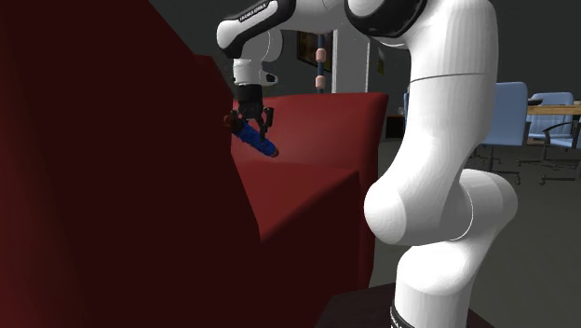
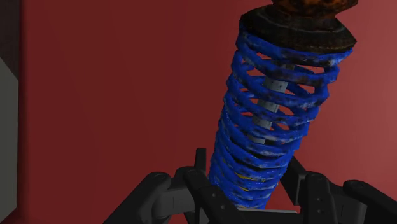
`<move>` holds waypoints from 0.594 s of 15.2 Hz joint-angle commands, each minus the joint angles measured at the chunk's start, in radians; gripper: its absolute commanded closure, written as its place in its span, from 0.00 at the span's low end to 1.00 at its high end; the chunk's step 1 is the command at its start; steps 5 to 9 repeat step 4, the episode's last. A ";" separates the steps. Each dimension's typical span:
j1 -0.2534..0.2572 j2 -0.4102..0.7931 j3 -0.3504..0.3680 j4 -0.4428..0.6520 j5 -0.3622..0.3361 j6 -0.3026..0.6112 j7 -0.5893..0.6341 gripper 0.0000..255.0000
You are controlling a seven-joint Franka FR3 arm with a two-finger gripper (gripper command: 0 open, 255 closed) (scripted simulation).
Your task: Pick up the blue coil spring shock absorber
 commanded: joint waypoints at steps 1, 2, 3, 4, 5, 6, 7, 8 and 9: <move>0.000 -0.001 0.000 0.028 0.000 -0.029 -0.002 1.00; 0.000 0.001 0.000 0.044 0.000 -0.043 -0.001 1.00; 0.000 0.001 0.000 0.046 0.000 -0.045 -0.002 1.00; 0.000 0.001 0.000 0.047 0.000 -0.045 -0.001 1.00; 0.000 0.001 0.000 0.047 0.000 -0.045 -0.001 1.00; 0.000 0.001 0.000 0.047 0.000 -0.045 -0.001 1.00; 0.000 0.001 0.000 0.047 0.000 -0.045 -0.001 1.00; 0.000 0.001 0.000 0.047 0.000 -0.045 -0.001 1.00; 0.000 0.001 0.000 0.047 0.000 -0.045 -0.001 1.00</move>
